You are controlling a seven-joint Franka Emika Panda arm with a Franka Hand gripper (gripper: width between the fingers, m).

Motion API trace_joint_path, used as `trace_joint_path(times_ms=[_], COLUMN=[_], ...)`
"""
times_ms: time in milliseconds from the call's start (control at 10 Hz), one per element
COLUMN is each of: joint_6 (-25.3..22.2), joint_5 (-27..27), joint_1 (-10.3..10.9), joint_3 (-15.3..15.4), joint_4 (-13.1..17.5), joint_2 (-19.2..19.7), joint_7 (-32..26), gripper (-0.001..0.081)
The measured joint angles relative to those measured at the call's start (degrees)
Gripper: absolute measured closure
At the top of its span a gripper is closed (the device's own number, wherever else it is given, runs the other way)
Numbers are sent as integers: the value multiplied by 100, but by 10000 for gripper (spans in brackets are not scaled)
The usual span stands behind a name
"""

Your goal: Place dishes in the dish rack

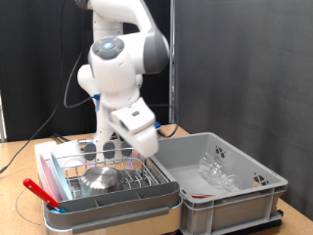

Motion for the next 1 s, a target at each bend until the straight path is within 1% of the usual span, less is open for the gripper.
trace_joint_path(times_ms=[100,300,400,500,600,700,800,900,1000], joint_6=[116,121,149,211,201,348,665,1064,1345], joint_5=[134,82,-111,-383,-243,-65,86,235,405], joint_1=[35,152,235,303,288,273,279,302,335], joint_3=[112,329,447,529,516,514,542,586,636], joint_4=[-27,-32,-33,-97,-97,-152,-295,-504,-720], joint_2=[-117,-273,-336,-447,-430,-422,-450,-535,-661], joint_7=[-356,-1068,-1341,-1513,-1365,-1109,-836,-579,-383], gripper=[1,1,1,1,1,1,1,1,1])
